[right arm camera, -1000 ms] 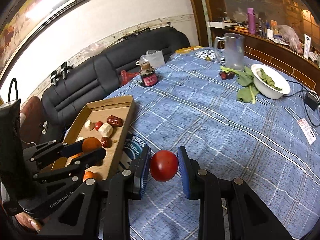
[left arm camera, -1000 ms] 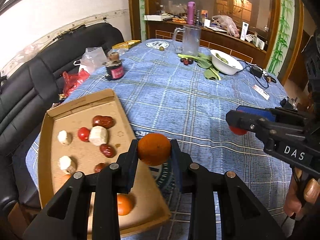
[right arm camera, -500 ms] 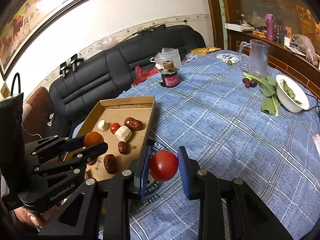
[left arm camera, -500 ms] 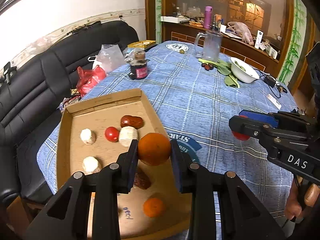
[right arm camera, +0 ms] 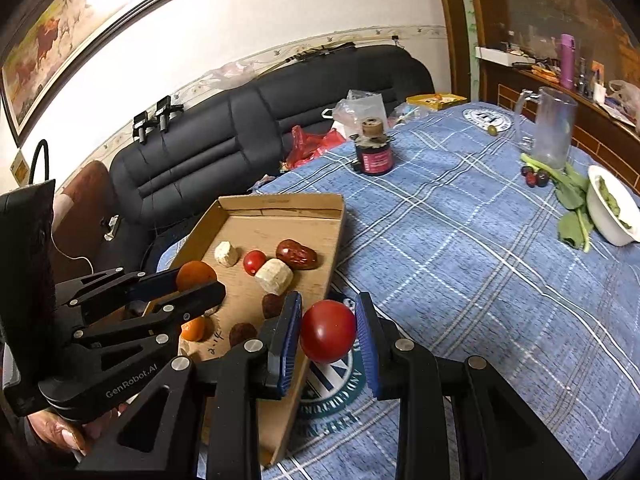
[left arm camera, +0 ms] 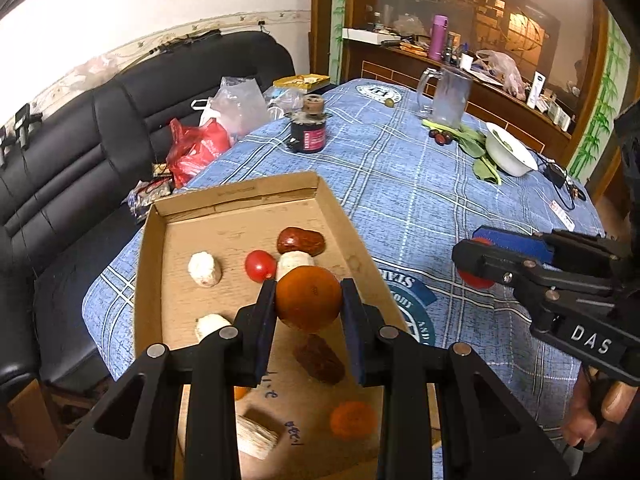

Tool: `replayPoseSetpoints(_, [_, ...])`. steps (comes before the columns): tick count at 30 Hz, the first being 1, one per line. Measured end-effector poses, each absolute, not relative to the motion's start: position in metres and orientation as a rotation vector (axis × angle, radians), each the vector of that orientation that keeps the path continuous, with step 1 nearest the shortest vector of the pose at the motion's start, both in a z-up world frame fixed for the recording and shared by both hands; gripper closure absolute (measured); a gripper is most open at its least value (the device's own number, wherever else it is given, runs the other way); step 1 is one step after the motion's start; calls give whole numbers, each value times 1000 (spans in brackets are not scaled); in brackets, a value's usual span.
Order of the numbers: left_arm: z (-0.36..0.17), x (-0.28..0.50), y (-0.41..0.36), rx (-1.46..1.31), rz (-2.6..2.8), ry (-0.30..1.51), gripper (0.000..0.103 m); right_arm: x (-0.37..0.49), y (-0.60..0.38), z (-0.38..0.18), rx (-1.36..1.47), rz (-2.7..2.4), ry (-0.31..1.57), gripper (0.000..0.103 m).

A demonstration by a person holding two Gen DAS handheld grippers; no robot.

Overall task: Organize fruits
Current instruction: 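Carry the mandarin and the tomato in both tools over the tray, then open the left tool to drop the mandarin while the right tool releases the tomato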

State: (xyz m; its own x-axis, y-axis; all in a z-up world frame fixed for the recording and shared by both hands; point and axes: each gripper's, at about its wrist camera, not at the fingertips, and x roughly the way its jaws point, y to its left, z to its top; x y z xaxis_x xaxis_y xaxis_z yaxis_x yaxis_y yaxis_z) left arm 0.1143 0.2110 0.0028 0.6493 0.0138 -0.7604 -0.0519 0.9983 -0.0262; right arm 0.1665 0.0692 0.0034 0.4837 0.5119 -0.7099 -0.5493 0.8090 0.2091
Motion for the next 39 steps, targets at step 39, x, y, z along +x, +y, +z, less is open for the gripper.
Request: replayPoseSetpoints(39, [-59, 226, 315, -118, 179, 1083, 74, 303, 215, -78, -169, 733, 1082, 75])
